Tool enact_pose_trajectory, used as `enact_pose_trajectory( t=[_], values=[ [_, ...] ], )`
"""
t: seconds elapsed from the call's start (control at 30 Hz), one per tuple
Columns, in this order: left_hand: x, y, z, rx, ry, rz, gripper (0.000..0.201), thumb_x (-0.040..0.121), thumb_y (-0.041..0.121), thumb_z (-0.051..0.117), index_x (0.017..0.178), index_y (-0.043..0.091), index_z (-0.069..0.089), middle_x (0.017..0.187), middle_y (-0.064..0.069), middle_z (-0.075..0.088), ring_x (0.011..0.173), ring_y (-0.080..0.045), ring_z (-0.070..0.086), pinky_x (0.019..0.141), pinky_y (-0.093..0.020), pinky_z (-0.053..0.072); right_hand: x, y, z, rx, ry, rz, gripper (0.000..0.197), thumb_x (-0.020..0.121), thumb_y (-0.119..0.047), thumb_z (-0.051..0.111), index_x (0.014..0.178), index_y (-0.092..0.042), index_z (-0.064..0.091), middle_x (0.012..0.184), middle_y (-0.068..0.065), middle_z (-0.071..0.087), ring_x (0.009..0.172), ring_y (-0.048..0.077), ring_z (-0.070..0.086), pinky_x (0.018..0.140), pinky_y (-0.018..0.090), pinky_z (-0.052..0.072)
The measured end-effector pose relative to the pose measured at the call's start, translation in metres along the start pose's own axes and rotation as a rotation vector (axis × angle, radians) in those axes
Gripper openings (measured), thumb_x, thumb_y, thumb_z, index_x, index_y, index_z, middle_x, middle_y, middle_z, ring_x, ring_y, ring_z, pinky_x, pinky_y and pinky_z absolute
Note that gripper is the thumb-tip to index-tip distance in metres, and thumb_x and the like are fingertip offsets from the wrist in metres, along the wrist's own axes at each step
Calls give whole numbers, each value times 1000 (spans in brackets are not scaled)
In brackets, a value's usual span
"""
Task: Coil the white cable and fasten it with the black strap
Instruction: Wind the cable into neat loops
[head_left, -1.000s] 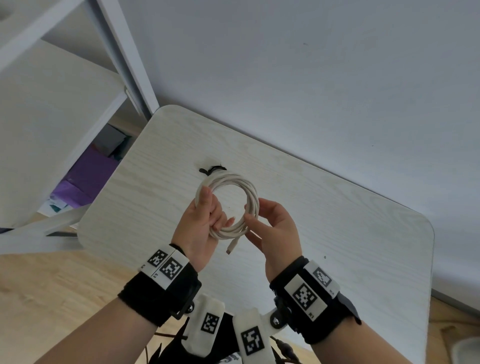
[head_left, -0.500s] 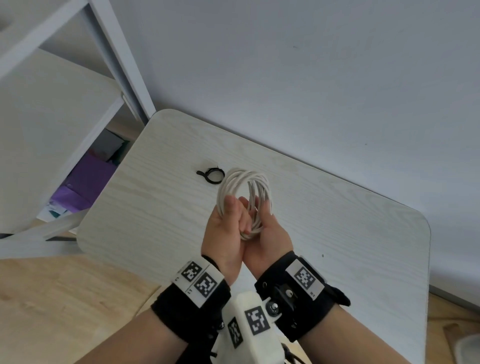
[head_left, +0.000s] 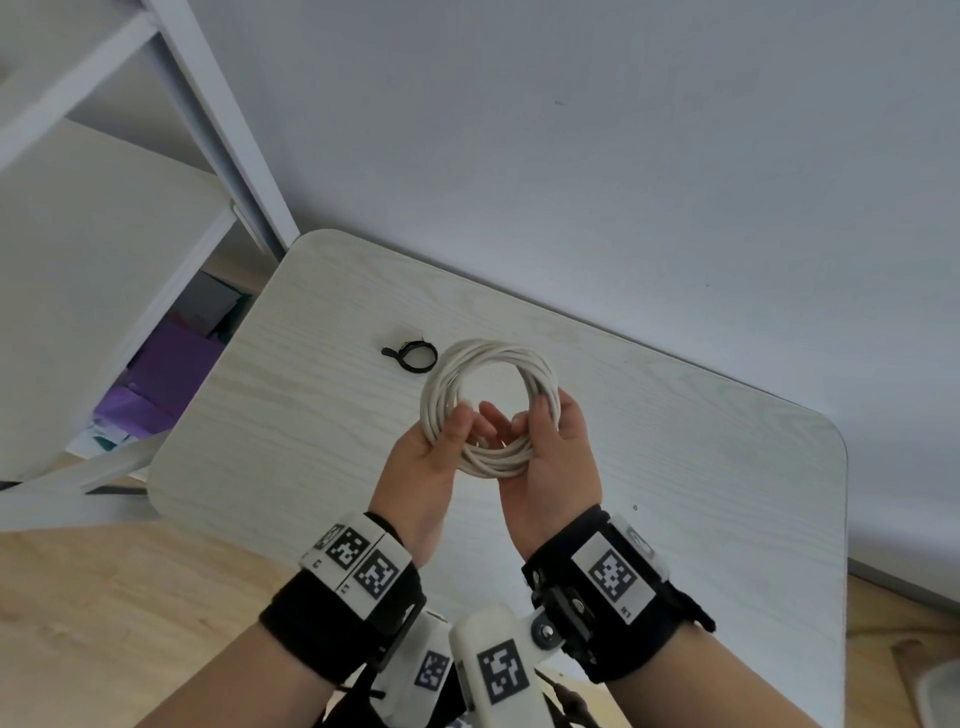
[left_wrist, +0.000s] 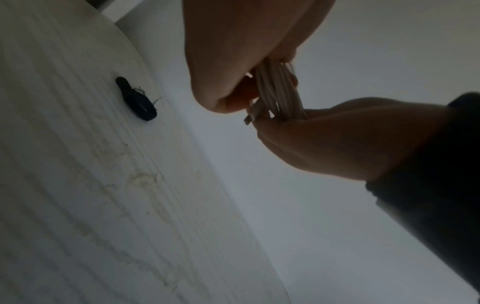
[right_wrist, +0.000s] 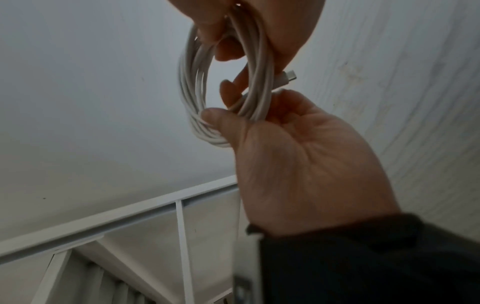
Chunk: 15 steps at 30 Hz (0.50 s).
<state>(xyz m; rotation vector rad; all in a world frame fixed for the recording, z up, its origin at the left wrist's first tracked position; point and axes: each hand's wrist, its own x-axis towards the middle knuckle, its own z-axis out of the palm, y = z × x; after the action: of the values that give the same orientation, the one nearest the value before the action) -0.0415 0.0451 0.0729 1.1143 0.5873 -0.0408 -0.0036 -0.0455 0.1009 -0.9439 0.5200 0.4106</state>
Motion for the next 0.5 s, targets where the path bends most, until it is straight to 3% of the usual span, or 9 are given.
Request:
enact_pose_trajectory(
  t=[0.1,0.3,0.4,0.5],
  values=[
    [-4,4,2,-44,-45,-5,38,73,52,63,69,14,66,80,-7,70,89,-23,63,97,-39,43,-2,-3,-1,-17,-2,-33,15,97,-17,41,103,-13,54,59,1,50,81,22,67,80,38,54],
    [-9,9,2,-205,-125,-30,29,77,30,54,79,3,63,81,-9,71,86,-18,67,90,-29,50,-3,-3,1,-40,4,-65,14,96,-16,42,98,-15,56,60,2,47,72,19,63,78,36,53],
    [-9,12,4,-207,-111,-31,28,78,31,55,76,5,66,85,-13,71,87,-22,67,88,-31,52,-4,-2,1,4,-5,-47,14,97,-16,41,97,-14,54,58,1,46,61,17,59,71,35,53],
    [-7,12,5,-38,-54,-7,32,77,39,59,79,8,64,86,-14,70,88,-23,67,88,-32,50,-4,-4,2,43,17,-32,13,97,-13,40,94,-13,53,55,-1,44,47,10,52,61,29,51]
  ],
)
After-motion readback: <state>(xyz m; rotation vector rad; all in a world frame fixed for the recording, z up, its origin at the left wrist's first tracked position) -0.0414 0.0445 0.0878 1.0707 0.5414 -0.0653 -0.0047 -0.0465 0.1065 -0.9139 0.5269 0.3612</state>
